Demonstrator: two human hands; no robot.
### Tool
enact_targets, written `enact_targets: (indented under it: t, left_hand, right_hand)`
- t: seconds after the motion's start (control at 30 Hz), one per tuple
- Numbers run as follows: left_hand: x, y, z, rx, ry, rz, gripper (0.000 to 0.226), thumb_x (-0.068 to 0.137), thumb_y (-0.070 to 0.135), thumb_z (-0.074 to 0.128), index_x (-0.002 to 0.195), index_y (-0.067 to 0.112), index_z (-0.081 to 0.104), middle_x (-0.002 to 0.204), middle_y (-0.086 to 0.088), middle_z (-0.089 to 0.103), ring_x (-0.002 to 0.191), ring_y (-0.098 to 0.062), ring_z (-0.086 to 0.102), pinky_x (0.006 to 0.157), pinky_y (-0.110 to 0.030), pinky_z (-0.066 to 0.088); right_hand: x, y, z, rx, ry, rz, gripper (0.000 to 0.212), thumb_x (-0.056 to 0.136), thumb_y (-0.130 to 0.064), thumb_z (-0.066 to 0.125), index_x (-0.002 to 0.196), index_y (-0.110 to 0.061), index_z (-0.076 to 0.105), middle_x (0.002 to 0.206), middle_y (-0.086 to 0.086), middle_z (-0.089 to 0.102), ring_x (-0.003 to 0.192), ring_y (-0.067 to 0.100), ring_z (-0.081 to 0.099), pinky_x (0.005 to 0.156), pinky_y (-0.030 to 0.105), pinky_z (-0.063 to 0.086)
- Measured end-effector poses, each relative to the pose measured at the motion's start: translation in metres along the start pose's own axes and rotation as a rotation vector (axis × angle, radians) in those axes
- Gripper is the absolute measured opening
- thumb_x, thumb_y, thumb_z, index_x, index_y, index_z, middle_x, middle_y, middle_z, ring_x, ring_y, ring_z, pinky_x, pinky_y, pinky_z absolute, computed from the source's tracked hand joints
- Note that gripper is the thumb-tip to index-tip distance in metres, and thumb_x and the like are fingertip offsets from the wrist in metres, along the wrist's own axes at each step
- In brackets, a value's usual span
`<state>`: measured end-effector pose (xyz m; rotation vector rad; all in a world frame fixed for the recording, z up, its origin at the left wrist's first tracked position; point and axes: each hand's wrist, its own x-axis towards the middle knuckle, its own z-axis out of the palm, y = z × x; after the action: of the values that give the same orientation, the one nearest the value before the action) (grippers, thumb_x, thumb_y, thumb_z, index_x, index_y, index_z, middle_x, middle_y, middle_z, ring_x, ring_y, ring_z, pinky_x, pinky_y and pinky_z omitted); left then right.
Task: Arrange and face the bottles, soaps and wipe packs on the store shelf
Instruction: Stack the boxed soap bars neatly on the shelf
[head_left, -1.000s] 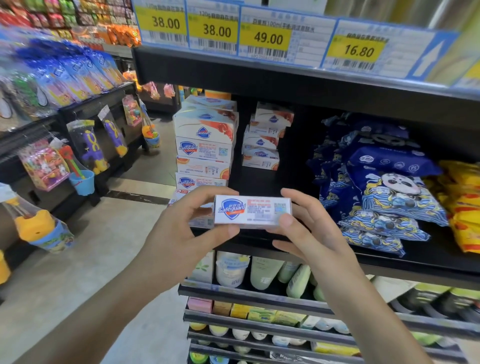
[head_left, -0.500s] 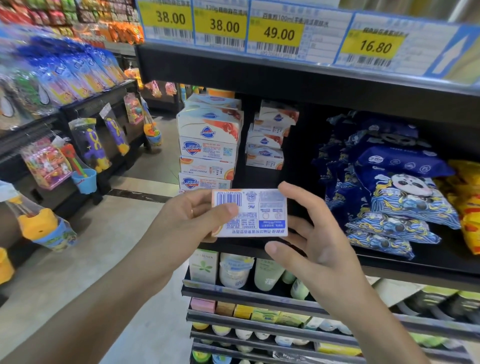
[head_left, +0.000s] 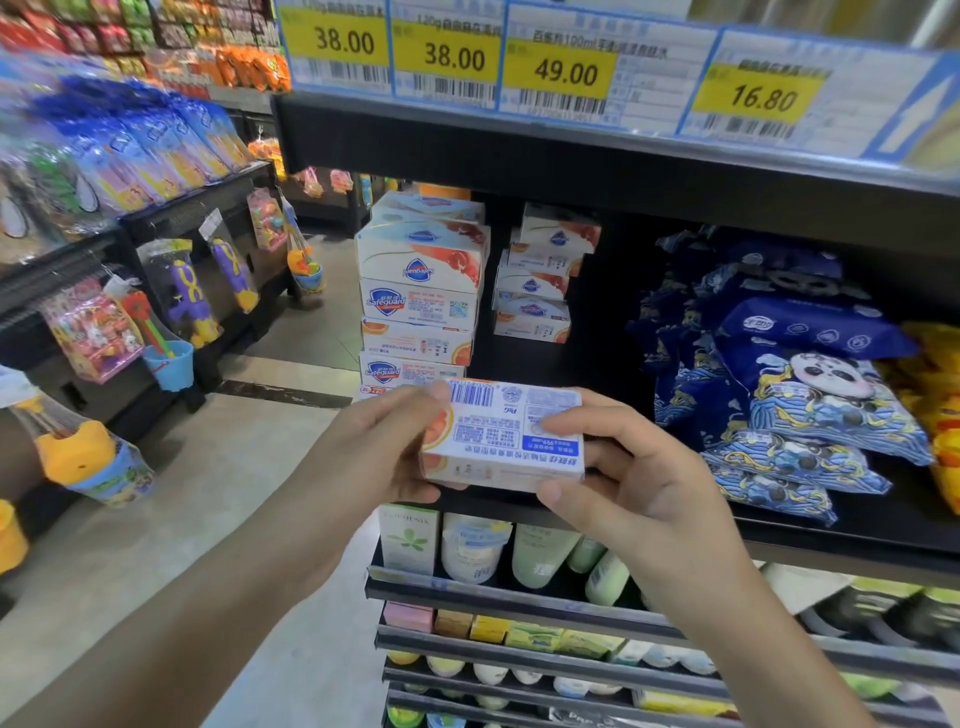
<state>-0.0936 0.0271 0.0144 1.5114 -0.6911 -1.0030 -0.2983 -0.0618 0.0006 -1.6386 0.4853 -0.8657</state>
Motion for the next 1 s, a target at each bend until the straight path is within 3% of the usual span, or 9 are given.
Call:
enact_targets:
  t: [0.1,0.2,0.3,0.37,0.67,0.83,0.93,1.0]
  left_hand:
    - [0.009,-0.001,-0.003,0.005,0.031,0.039,0.028,0.106,0.032,0.047,0.107,0.037,0.075,0.103,0.002,0.080,0.084,-0.015,0.078,0.075,-0.037,0.058]
    - [0.005,-0.007,-0.010,0.074,0.012,0.247,0.049,0.104,0.000,0.049,0.112,0.041,0.075,0.121,0.008,0.075,0.104,-0.009,0.074,0.080,-0.024,0.060]
    - [-0.007,-0.014,-0.013,0.302,-0.088,0.494,0.068,0.094,-0.007,0.064,0.130,0.051,0.061,0.137,0.017,0.062,0.133,-0.010,0.055,0.100,-0.029,0.053]
    - [-0.008,-0.018,-0.013,0.418,-0.102,0.590,0.071,0.089,-0.003,0.073,0.134,0.050,0.057,0.141,0.021,0.057,0.140,-0.009,0.048,0.107,-0.033,0.046]
    - [-0.010,-0.016,-0.011,0.434,-0.102,0.546,0.042,0.080,0.034,0.076,0.116,0.050,0.061,0.121,0.025,0.069,0.125,-0.005,0.060,0.096,-0.030,0.054]
    - [-0.009,-0.017,-0.012,0.416,-0.103,0.540,0.039,0.085,0.025,0.078,0.114,0.046,0.063,0.120,0.023,0.070,0.124,-0.007,0.061,0.097,-0.029,0.053]
    - [-0.009,-0.015,-0.011,0.349,-0.111,0.512,0.039,0.081,0.030,0.077,0.118,0.033,0.064,0.121,0.015,0.073,0.121,-0.014,0.065,0.099,-0.037,0.054]
    - [-0.009,-0.014,-0.011,0.250,-0.124,0.465,0.042,0.080,0.026,0.078,0.120,0.025,0.064,0.119,0.008,0.075,0.116,-0.016,0.069,0.097,-0.040,0.056]
  right_hand:
    - [-0.002,-0.003,-0.001,0.079,0.025,0.081,0.031,0.081,-0.011,0.082,0.108,-0.025,0.074,0.124,0.004,0.071,0.106,0.040,0.067,0.089,0.040,0.060]
    - [-0.003,-0.007,0.001,0.113,0.062,0.156,0.032,0.079,-0.019,0.077,0.110,-0.026,0.075,0.113,0.009,0.075,0.101,0.046,0.064,0.091,0.049,0.059]
    - [-0.001,-0.010,0.003,0.248,0.090,0.264,0.034,0.075,-0.026,0.075,0.109,-0.024,0.078,0.102,0.010,0.076,0.087,0.032,0.071,0.080,0.033,0.060]
    - [-0.001,-0.009,0.005,0.315,0.095,0.334,0.034,0.076,-0.025,0.075,0.110,-0.021,0.078,0.096,0.013,0.074,0.081,0.027,0.071,0.076,0.030,0.061]
    - [0.000,-0.007,0.009,0.358,0.079,0.408,0.038,0.079,-0.031,0.073,0.116,-0.019,0.076,0.104,0.018,0.073,0.075,0.024,0.069,0.072,0.030,0.061]
    - [0.000,-0.009,0.010,0.188,0.075,0.387,0.037,0.084,-0.043,0.070,0.118,-0.031,0.074,0.115,0.016,0.073,0.084,0.029,0.071,0.084,0.043,0.059]
    - [-0.001,-0.009,0.007,0.104,0.063,0.366,0.036,0.090,-0.054,0.072,0.119,-0.033,0.071,0.113,0.008,0.075,0.097,0.030,0.074,0.094,0.052,0.058]
    - [-0.002,-0.010,0.006,0.055,0.040,0.321,0.046,0.083,-0.060,0.066,0.122,-0.035,0.069,0.119,0.001,0.074,0.107,0.024,0.072,0.096,0.051,0.057]
